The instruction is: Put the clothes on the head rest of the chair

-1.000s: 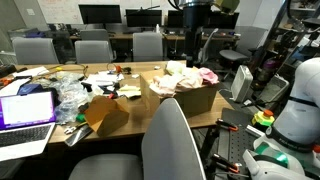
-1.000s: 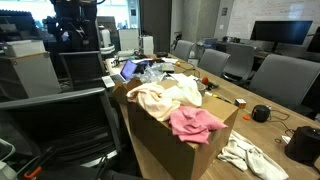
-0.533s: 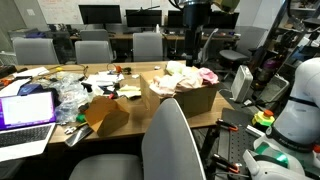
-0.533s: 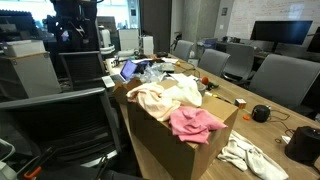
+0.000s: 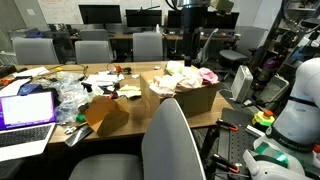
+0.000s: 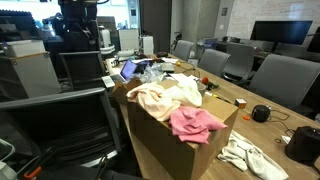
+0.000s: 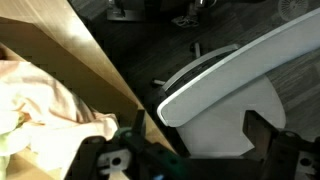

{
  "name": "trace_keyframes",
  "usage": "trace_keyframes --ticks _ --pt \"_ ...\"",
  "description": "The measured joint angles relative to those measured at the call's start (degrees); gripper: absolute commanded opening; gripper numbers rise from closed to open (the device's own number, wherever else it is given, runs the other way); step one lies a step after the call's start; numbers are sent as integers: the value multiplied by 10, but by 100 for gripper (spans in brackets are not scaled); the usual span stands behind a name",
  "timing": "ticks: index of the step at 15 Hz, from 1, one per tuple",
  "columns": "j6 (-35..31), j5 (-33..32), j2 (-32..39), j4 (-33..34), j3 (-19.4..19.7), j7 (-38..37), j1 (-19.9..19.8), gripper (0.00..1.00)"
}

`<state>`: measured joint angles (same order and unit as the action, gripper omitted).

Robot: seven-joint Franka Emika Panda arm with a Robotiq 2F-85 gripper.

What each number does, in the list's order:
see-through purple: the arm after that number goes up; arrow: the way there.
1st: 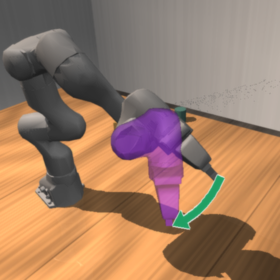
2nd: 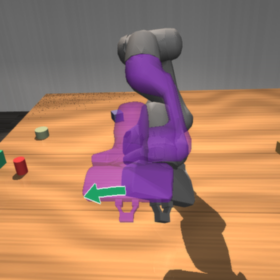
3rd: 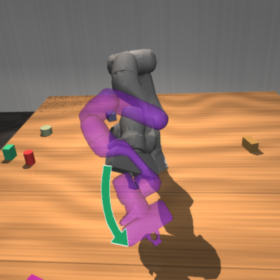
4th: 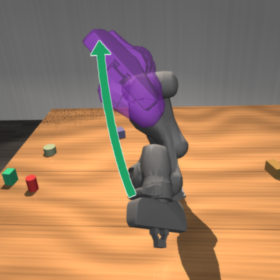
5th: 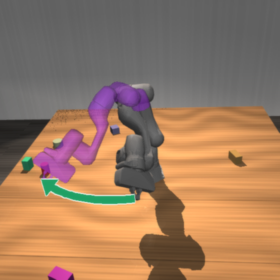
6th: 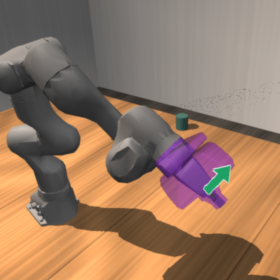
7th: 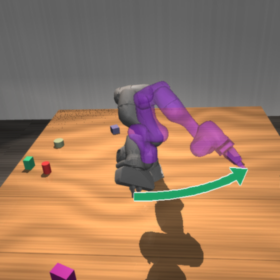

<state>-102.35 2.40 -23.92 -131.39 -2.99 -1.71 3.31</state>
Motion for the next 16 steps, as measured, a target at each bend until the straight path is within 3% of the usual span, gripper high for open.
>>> trace_keyframes --ticks 6,16 --pt "-21 -41 60 67 12 -27 -37 100" --pt "-39 -29 183 136 84 -57 -97 100"
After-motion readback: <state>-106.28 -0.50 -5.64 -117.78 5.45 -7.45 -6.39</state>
